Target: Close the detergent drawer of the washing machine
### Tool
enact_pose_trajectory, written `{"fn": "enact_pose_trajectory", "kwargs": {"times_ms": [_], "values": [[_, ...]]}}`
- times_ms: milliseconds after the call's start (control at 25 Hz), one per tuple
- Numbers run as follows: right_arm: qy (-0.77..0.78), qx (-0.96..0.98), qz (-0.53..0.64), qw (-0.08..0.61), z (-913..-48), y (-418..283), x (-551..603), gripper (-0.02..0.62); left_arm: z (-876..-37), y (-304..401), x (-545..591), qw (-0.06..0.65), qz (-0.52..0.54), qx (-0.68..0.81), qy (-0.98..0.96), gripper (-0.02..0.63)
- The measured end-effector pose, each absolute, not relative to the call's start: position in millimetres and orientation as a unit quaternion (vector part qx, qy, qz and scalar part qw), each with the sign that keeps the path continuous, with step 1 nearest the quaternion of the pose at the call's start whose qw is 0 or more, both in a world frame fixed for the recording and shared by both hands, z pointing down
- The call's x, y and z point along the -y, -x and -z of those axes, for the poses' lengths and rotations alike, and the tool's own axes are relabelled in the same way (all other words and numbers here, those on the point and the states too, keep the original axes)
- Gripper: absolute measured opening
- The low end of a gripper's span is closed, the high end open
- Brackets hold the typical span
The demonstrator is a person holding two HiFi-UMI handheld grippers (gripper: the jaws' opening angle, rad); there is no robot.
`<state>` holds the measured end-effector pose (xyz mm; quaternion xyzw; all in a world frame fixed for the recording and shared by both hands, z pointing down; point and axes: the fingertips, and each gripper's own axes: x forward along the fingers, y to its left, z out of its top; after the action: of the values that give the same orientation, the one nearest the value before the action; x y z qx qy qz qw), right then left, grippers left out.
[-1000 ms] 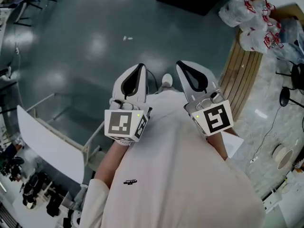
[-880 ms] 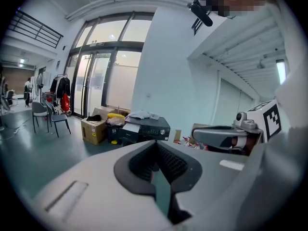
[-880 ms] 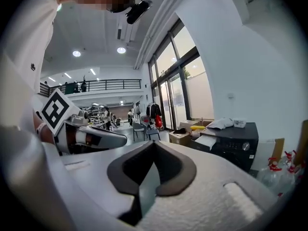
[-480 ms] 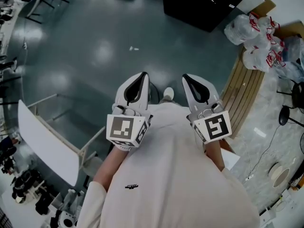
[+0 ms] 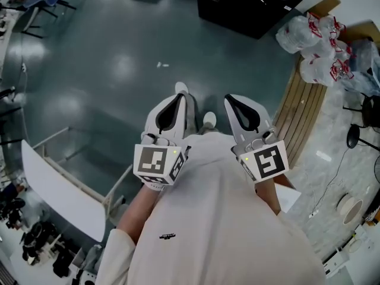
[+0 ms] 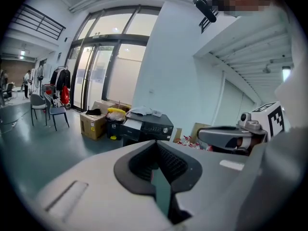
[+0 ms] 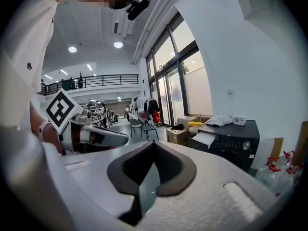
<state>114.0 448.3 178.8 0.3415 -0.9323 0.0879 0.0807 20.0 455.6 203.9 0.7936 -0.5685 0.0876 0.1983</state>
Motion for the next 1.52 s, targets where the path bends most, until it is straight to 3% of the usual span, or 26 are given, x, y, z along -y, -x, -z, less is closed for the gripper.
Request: {"fn": "enact_pose_trajectory", "kwargs": {"times_ms": [600,960,1520], "values": [[-0.367,0.919,-0.107,0.097,-183,-54,-319,0.002,-215,22,-323,0.229,-0.108,0.521,-0.815,0.015],[-0.403,0.903,-0.109,0.099,-184,-36,-247,0.002,-216,54,-247,0.21,-0.116,0.509,-0.827,0.015],[-0.431,0.887,-0.132,0.103,-215,2,-196,0.002,-230,114,-212,0.232,-0.102,0.529,-0.81,0.015]]}}
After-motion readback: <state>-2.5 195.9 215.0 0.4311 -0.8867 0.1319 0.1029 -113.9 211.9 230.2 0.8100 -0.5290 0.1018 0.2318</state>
